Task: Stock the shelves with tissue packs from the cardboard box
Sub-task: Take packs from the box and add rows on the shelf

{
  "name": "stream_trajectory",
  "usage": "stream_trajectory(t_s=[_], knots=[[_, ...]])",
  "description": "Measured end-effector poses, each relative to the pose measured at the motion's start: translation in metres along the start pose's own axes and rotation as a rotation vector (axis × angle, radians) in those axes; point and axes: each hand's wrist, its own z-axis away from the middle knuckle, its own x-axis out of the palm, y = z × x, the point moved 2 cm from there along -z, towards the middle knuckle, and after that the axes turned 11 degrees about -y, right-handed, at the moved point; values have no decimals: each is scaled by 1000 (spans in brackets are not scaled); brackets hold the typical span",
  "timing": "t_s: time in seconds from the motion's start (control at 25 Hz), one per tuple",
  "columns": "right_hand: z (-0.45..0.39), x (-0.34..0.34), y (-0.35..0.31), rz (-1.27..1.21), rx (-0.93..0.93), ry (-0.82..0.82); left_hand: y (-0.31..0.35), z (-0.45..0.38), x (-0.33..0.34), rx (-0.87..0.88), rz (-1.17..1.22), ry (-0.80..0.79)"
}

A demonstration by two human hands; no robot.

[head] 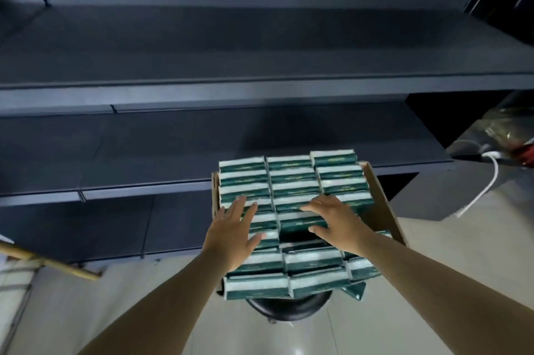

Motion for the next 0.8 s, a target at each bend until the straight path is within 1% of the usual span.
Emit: stream_trajectory(t_s=[0.08, 0.12, 0.28, 0.48, 0.56, 0.64, 0.72, 0.8], knots=[[-3, 13, 17, -24, -28, -5, 9, -12, 14, 1, 7, 71], [-6, 17, 23, -44, -43, 7, 11, -14, 20, -12, 5, 78], [-16, 23, 30, -60, -91, 84, 13, -15, 28, -69, -20, 56], [-15, 11, 26, -54, -121, 82, 14, -15, 17, -92, -70, 18], [-8, -9, 19, -91, -125, 78, 18, -10, 2, -87, -72, 48], [1, -43, 8, -108, -146, 94, 20, -3, -27, -60, -30, 140], [12, -87, -8, -109, -182, 157, 23, 6, -69, -30, -8, 263], [27, -137, -29, -96, -217, 236, 23, 18, -118, -41, -17, 360]])
